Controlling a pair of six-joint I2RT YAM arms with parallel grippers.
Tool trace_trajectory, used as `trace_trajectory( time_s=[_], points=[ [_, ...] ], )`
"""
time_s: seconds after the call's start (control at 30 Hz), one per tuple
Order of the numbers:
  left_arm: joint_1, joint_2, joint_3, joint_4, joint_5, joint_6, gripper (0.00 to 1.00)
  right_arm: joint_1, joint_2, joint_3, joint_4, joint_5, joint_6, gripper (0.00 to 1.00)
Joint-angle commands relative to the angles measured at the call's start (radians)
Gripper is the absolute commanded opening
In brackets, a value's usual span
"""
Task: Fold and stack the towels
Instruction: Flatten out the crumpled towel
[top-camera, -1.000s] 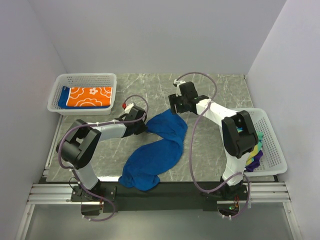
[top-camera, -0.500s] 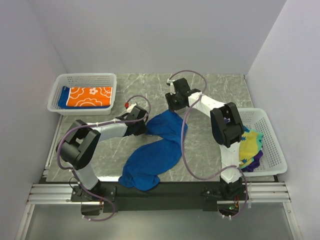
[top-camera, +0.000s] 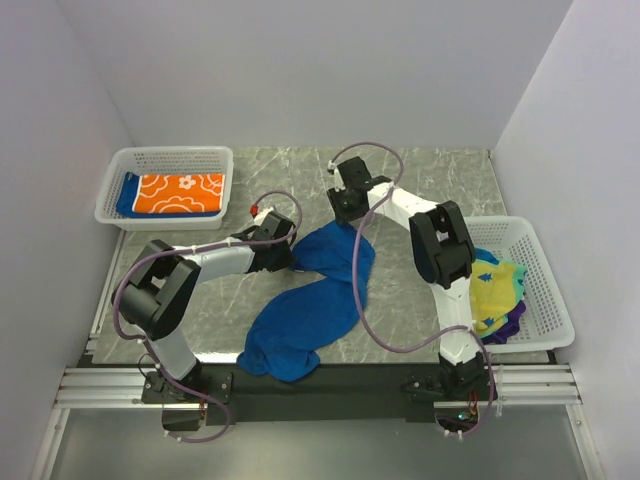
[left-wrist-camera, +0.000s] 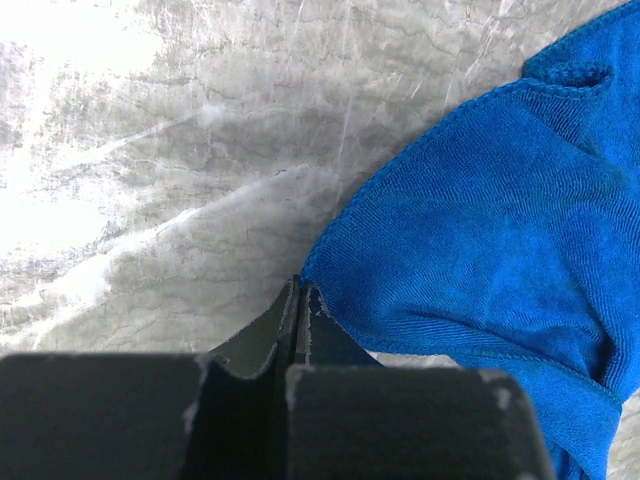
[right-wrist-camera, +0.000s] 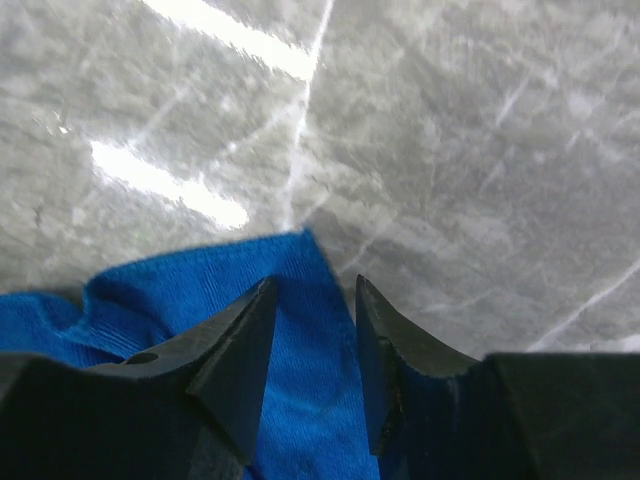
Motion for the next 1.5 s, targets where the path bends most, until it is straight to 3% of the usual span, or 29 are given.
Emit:
trace_trajectory(
  time_s=[0.0,0.67,0.8,0.97,1.1,1.3,1.47],
  points=[
    [-0.005,-0.018,-0.008,-0.060,0.011,0.028,0.01,0.015,0.013,0.060,-0.010,0.023,-0.010,0.45],
    [-0.004,-0.027,-0.024,-0.064,0.003,0.041,0.01,0.054,0.126,0.161,-0.145,0.032,-0.027,0.41],
    [-0.004,-0.030,-0.022,-0.070,-0.002,0.045,0.01,0.064,0.146,0.181,-0.194,0.049,-0.024,0.33],
    [-0.004,-0.041,-0.019,-0.080,-0.021,0.058,0.01,0.063,0.113,0.141,-0.138,0.060,-0.011,0.02],
    [0.002,-0.053,0.008,-0.111,-0.086,0.094,0.01,0.040,0.070,0.157,-0.115,0.070,-0.008,0.00],
    [0.030,-0.107,0.189,-0.177,-0.227,0.254,0.01,-0.011,-0.108,0.212,-0.081,0.115,0.024,0.00],
    [0.064,-0.119,0.499,-0.211,-0.337,0.460,0.01,-0.069,-0.261,0.362,-0.087,0.185,0.038,0.00]
  ],
)
